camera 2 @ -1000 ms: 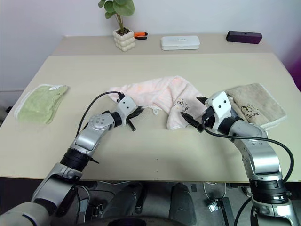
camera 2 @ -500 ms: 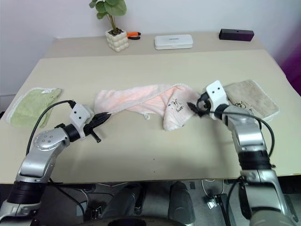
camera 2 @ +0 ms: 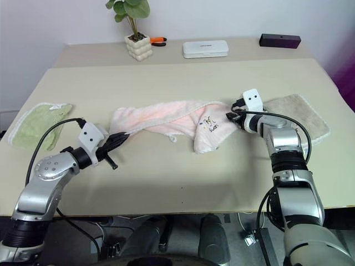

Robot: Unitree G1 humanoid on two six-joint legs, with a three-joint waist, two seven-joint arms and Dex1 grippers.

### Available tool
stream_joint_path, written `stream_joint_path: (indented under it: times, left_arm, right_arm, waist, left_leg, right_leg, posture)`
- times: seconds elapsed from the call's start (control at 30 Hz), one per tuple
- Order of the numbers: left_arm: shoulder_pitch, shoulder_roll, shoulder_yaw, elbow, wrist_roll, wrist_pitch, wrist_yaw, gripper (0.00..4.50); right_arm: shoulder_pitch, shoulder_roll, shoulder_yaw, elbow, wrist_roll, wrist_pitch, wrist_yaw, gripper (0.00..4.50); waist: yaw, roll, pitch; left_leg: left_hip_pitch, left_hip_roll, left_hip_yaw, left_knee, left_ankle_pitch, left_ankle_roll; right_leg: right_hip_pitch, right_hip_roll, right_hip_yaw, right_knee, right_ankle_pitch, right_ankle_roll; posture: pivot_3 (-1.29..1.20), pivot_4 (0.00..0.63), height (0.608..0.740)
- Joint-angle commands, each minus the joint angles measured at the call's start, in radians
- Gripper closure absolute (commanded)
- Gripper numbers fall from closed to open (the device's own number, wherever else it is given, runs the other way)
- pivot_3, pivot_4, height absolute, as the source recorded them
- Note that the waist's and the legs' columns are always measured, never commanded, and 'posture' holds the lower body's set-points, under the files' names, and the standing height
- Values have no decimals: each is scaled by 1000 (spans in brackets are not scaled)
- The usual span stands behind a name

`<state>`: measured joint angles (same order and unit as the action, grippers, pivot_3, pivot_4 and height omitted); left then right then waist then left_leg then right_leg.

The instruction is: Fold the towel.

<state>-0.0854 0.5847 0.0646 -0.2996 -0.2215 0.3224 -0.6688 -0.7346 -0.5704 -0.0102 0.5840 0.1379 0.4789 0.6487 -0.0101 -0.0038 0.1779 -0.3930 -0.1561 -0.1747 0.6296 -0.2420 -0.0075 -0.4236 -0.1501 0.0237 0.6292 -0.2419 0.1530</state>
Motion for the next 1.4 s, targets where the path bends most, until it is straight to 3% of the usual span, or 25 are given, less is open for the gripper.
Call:
stream_joint_path:
  times: [0.03,0.3,0.43,0.57,0.7,0.8,0.9,1.1,1.17,1.4]
  left_arm:
    - [4,17,33,-27,-13,-1,-1,4500]
    - [-130,37,82,176,32,-87,48,4500]
    - [-541,33,89,579,133,-241,224,4500]
    - [-901,50,139,910,127,-390,330,4500]
    - [-1034,102,177,1048,96,-463,295,4500]
    - [-955,154,189,993,48,-483,157,4500]
    - [-764,180,226,820,-44,-424,30,4500]
    - [-104,255,364,286,-249,-119,-167,4500]
    - [66,275,413,165,-287,-37,-195,4500]
    - [370,332,539,-21,-330,141,-275,4500]
  right_arm:
    - [9,-43,-3,-56,-23,5,11,4416]
    - [-59,-108,22,-69,-118,-170,-7,4416]
    - [-282,-123,35,66,-192,-366,-67,4416]
    - [-480,-131,43,185,-231,-512,-103,4416]
    - [-544,-132,36,162,-205,-579,-49,4416]
    - [-474,-132,28,8,-138,-561,63,4416]
    - [-320,-141,29,-210,-57,-490,181,4416]
    - [142,-281,16,-699,137,-216,412,4416]
    - [250,-325,-7,-794,192,-147,452,4416]
    - [518,-479,-122,-995,370,11,604,4416]
  waist:
    - [0,0,0]
    - [-2,0,0]
    - [0,-1,3]
    - [-6,-3,2]
    - [-25,-4,1]
    - [-48,-4,1]
    - [-64,-4,1]
    - [-59,-3,2]
    - [-52,-3,2]
    - [16,-2,2]
  left_leg:
    - [0,0,0,0,0,0]
    - [0,0,0,0,0,0]
    - [-2,0,0,0,1,-1]
    - [-11,0,0,3,4,-7]
    - [-13,0,3,1,1,-1]
    - [-17,-1,5,1,0,1]
    - [-17,-1,4,1,0,1]
    - [-16,0,4,4,0,0]
    - [-16,0,5,5,0,0]
    - [-11,5,7,7,-2,3]
  right_leg:
    - [0,0,0,0,0,0]
    - [-1,0,0,1,0,0]
    - [-3,0,0,1,1,-1]
    - [-10,1,-2,-1,6,0]
    - [-14,-2,-4,-1,6,1]
    - [-19,-3,-4,-1,7,2]
    - [-20,-3,-4,0,7,2]
    - [-20,-1,-1,3,7,1]
    - [-20,-1,0,2,7,1]
    - [-12,1,-3,0,9,-3]
  posture:
    - [0,150,740]
    - [0,150,740]
    - [0,150,740]
    - [0,150,740]
    - [0,150,740]
    - [0,150,740]
    - [0,150,740]
    - [0,150,740]
    - [0,150,740]
    - [0,150,740]
